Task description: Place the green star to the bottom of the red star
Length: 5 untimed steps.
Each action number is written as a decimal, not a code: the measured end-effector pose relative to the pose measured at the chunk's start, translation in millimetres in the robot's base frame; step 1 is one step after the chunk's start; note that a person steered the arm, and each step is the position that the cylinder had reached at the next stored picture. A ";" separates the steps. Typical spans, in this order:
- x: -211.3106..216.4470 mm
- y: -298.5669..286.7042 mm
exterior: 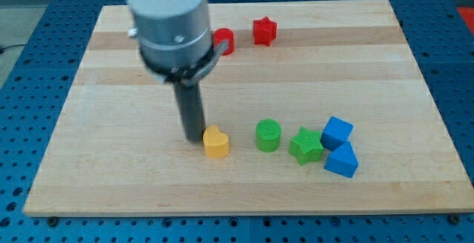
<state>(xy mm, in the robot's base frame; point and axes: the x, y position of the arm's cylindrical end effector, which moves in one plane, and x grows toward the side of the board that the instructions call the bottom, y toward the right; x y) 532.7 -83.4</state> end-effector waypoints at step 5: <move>-21.7 159.9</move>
<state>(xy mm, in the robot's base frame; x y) 511.0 76.5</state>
